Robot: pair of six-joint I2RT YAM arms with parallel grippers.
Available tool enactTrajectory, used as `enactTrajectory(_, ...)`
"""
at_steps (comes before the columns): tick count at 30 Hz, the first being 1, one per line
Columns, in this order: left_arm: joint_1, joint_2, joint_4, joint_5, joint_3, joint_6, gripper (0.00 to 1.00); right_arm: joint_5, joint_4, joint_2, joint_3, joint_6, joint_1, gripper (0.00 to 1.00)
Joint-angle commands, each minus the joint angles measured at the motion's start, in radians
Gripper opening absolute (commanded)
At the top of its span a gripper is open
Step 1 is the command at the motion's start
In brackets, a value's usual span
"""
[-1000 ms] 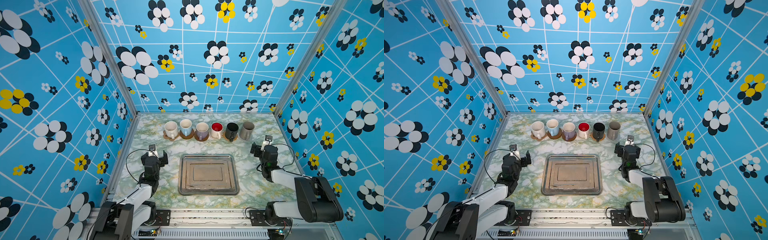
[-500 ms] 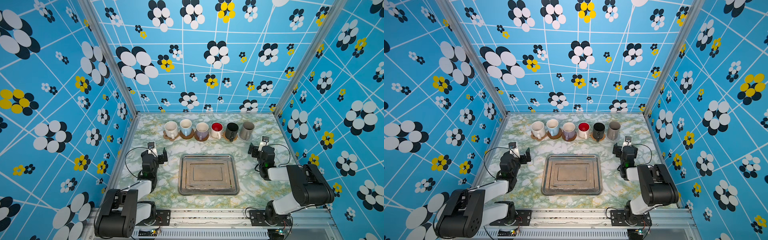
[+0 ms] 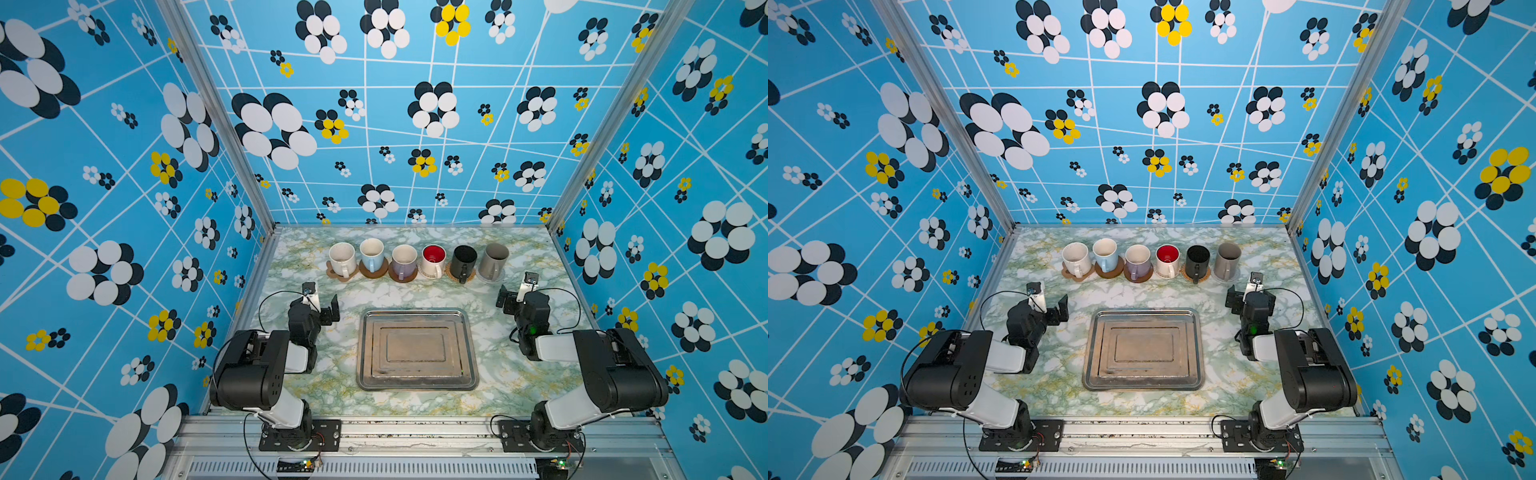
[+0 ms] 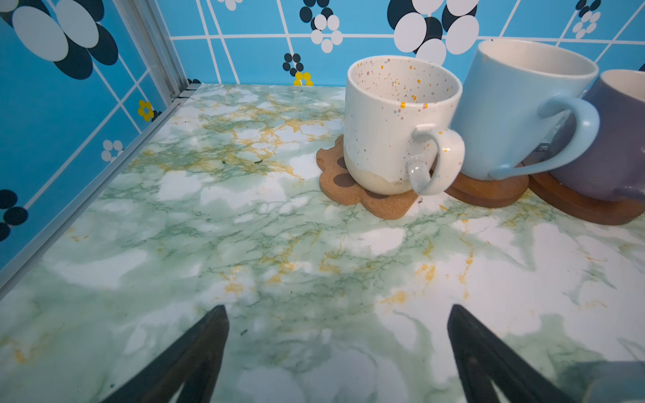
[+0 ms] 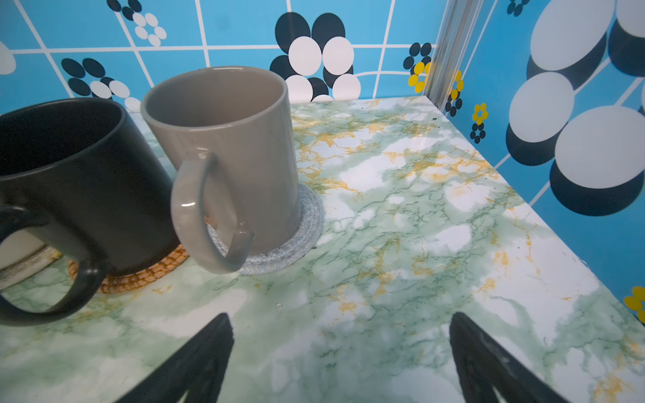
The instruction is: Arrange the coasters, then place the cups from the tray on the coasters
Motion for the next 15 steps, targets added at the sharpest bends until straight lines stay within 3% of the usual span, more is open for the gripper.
enactTrajectory(1,0.001,-0.025,-0.196,0.010,0.124,0.013,0.99,-0.007,0.009,0.002,0.007,-0.005,-0.008,0.99)
enactTrajectory(15,0.000,-0.016,-0.171,0.007,0.119,0.015,0.99,-0.006,0.009,0.002,0.007,-0.006,-0.007,0.99)
